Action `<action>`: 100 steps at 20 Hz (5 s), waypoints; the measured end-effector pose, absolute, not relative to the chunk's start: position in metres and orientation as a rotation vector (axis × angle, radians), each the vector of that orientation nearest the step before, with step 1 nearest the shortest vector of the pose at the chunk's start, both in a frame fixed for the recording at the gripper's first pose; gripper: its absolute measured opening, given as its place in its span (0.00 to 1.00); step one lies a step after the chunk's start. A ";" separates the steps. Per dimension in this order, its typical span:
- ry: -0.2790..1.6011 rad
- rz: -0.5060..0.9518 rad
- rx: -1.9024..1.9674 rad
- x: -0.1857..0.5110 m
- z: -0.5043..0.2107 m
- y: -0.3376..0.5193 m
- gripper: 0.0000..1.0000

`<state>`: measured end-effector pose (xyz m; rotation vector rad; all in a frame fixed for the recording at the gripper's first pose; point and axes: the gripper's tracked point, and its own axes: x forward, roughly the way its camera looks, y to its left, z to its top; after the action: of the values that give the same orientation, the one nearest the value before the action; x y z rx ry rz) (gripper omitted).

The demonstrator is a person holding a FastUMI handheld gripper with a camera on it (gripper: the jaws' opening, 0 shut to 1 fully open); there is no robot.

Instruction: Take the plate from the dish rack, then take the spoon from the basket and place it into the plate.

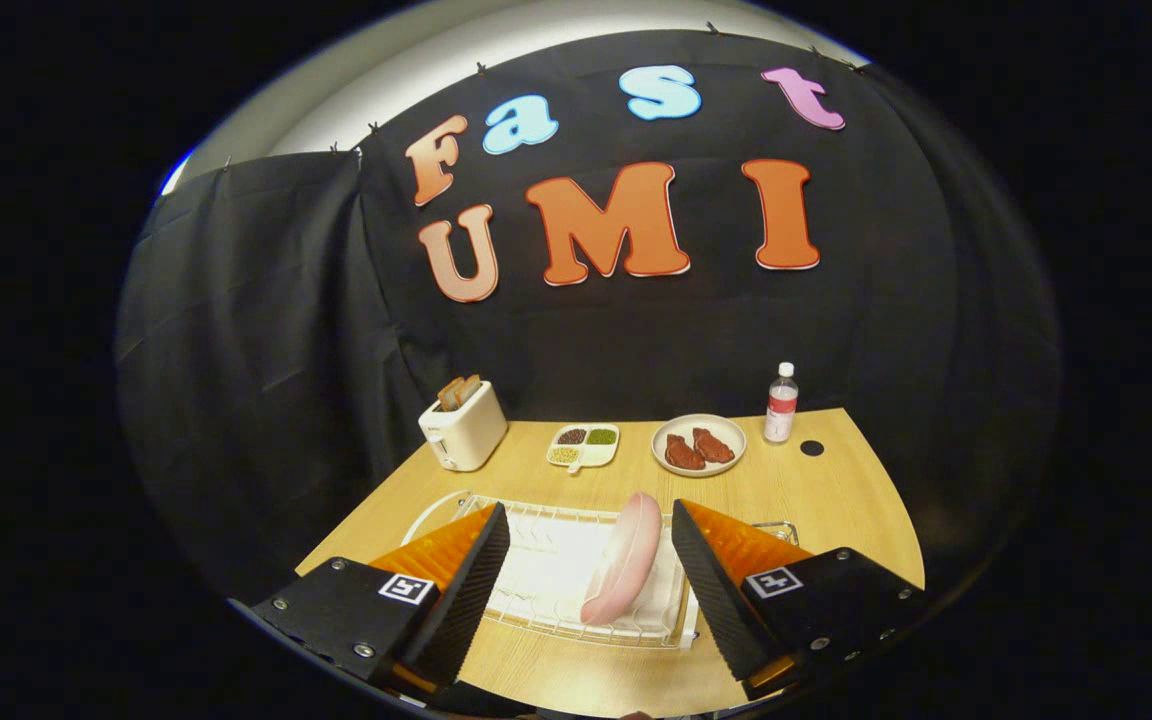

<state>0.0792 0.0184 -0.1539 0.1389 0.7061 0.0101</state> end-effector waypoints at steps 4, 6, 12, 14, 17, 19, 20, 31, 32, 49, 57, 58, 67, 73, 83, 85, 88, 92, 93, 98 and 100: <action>0.830 -0.031 0.177 0.092 -0.189 0.011 0.97; 0.885 -0.053 0.174 0.100 -0.206 0.005 0.96; 1.027 -0.054 0.216 0.117 -0.247 0.002 0.91; 1.071 -0.051 0.215 0.119 -0.264 0.002 0.90; 1.135 -0.069 0.213 0.120 -0.287 -0.001 0.88; 1.170 -0.077 0.209 0.120 -0.302 0.001 0.85; 1.197 -0.087 0.212 0.118 -0.310 0.002 0.81; 1.268 -0.225 0.078 0.119 -0.352 -0.005 0.39; 1.257 -0.247 0.084 0.120 -0.350 -0.009 0.36; 1.004 -0.334 -0.010 0.135 -0.278 -0.017 0.29; 0.948 -0.225 0.102 0.079 -0.242 0.002 0.29; 0.948 -0.214 0.114 0.070 -0.240 0.003 0.29; 1.003 -0.136 0.224 -0.021 -0.259 0.004 0.29; 1.071 -0.108 0.292 -0.058 -0.302 0.009 0.29; 1.131 -0.008 0.388 -0.080 -0.354 0.036 0.29; 1.134 -0.001 0.437 -0.080 -0.361 0.040 0.29; 1.150 -0.015 0.511 -0.082 -0.376 0.042 0.29; 1.170 -0.091 0.509 -0.085 -0.398 0.025 0.35; 1.164 -0.120 0.489 -0.083 -0.401 0.016 0.37; 1.132 -0.169 0.431 -0.079 -0.399 -0.002 0.55; 1.130 -0.159 0.424 -0.080 -0.396 -0.003 0.57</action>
<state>-0.0804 -0.0028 -0.3957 0.4236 1.1298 -0.1586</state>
